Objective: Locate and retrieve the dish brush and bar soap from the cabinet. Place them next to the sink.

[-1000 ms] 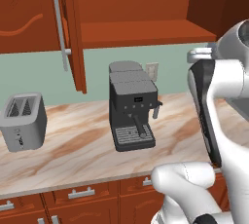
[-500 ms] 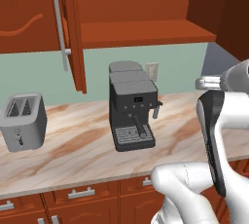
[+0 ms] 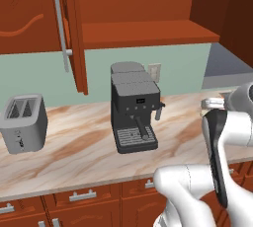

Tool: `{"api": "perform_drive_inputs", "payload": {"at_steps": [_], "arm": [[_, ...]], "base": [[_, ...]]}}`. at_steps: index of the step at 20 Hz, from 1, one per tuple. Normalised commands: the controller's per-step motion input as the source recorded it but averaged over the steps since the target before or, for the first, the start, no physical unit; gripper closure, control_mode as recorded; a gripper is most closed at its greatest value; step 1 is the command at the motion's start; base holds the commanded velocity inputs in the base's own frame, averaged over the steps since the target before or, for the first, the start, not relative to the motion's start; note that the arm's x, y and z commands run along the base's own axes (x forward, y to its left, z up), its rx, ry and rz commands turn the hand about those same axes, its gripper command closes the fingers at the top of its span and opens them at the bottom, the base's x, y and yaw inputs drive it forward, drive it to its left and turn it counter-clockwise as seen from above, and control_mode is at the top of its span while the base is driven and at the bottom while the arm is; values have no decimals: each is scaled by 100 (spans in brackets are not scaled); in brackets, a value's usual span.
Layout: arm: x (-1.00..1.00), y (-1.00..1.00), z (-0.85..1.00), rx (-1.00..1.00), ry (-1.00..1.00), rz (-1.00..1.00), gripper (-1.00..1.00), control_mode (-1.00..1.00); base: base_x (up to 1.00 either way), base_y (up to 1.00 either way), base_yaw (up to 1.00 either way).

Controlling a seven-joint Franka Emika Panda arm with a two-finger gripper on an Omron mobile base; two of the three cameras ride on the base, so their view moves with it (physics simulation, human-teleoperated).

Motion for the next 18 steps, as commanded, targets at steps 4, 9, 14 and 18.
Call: {"api": "perform_drive_inputs", "payload": {"at_steps": [4, 9, 14, 18], "arm": [[25, -44, -82, 0, 13, 0, 100, -100], [11, -52, -77, 3, 0, 1, 100, -100], [22, -52, -73, 5, -1, 3, 100, -100], [38, -44, -62, 1, 0, 5, 100, -100]], "base": [[0, 0, 0], [0, 0, 0], [0, 0, 0], [0, 0, 0]]}}
